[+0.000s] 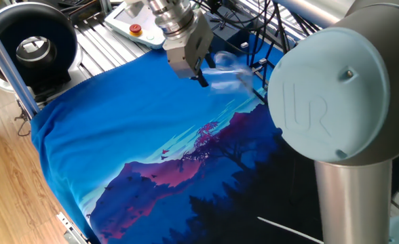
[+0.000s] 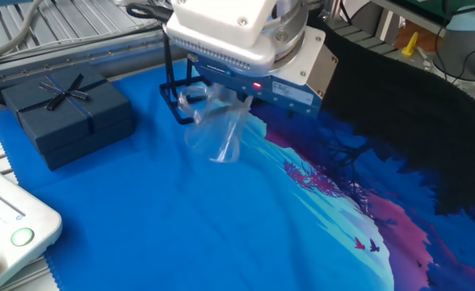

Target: Take the cup off the cup rack

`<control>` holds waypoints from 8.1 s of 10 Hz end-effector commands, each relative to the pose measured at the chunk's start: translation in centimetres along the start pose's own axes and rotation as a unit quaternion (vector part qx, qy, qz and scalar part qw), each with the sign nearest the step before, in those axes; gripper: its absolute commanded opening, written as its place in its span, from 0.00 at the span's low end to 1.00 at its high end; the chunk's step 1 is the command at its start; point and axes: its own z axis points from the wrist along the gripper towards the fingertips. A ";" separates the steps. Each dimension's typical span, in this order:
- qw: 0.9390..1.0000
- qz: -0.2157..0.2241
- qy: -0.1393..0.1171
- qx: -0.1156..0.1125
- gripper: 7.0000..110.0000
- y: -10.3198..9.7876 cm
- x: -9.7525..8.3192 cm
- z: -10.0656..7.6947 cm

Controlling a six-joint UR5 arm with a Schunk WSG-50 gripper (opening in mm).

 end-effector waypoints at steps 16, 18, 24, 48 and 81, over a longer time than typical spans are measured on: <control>0.973 -0.023 -0.200 -0.112 0.57 -8.5 -9.1 -8.7; 0.974 0.068 -0.183 -0.118 0.57 -9.0 -8.7 -8.4; 0.967 -0.059 -0.154 -0.193 0.57 -9.8 -6.7 -5.2; 0.967 -0.031 -0.097 -0.234 0.36 -9.9 -4.7 4.5; 0.963 0.033 -0.057 -0.260 0.00 -4.4 -3.2 1.2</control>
